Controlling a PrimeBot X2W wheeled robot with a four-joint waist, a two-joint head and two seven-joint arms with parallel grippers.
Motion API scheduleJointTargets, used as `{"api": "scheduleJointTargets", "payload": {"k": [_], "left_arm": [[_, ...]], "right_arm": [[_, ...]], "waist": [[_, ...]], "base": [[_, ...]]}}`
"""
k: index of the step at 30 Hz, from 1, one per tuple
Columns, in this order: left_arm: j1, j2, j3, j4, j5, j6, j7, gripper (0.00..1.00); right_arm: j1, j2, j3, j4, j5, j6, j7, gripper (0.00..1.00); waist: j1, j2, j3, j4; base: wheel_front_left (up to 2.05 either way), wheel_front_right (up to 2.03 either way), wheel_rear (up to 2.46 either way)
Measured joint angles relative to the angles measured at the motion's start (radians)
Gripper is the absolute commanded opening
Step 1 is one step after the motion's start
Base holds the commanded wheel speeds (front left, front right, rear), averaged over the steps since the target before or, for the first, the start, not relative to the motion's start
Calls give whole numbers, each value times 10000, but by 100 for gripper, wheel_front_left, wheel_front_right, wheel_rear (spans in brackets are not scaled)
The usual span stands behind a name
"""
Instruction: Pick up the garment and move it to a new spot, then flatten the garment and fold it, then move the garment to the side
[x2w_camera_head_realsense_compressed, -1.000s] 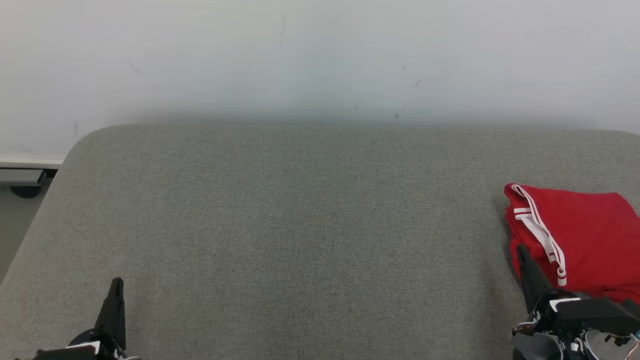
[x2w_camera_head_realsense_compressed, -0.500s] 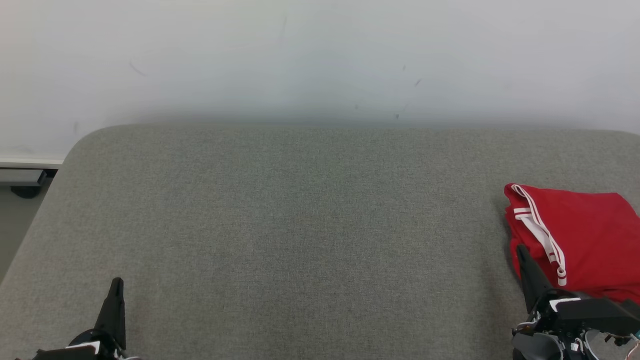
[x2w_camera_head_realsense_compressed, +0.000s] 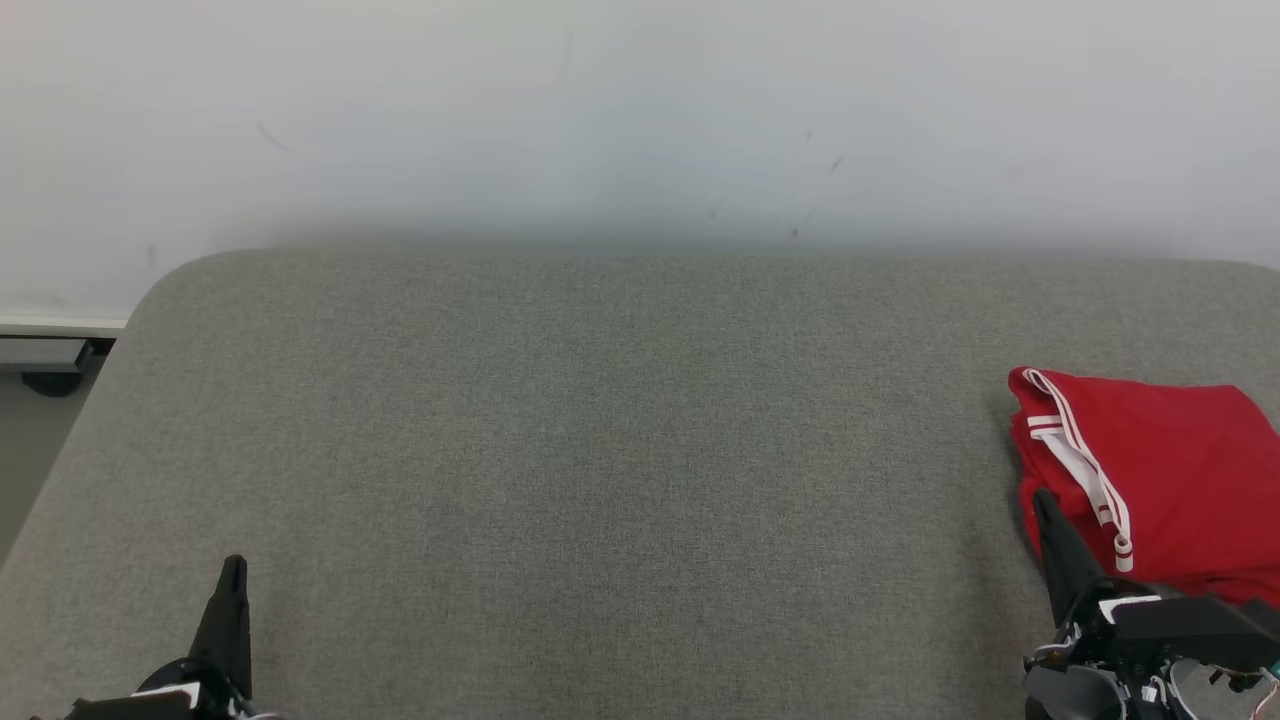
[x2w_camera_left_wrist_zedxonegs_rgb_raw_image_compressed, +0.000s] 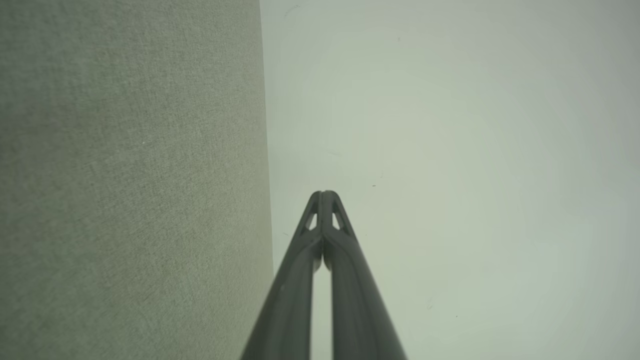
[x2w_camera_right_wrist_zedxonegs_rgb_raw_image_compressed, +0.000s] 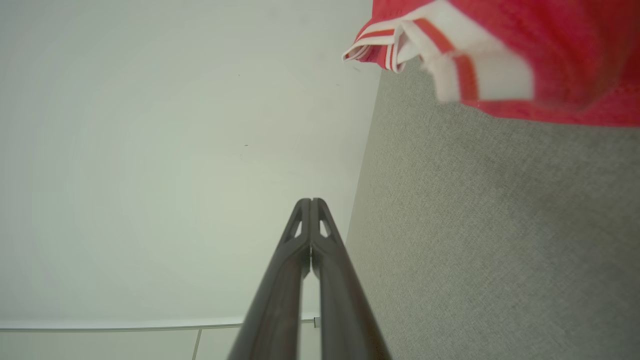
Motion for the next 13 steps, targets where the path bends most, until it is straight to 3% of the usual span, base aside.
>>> {"api": "scheduleJointTargets", "payload": {"k": [13], "left_arm": [[0,0,0,0,-2,0,0,0]], "right_arm": [[0,0,0,0,0,0,0,0]], "waist": [[0,0,0,0]], "base": [[0,0,0]]}}
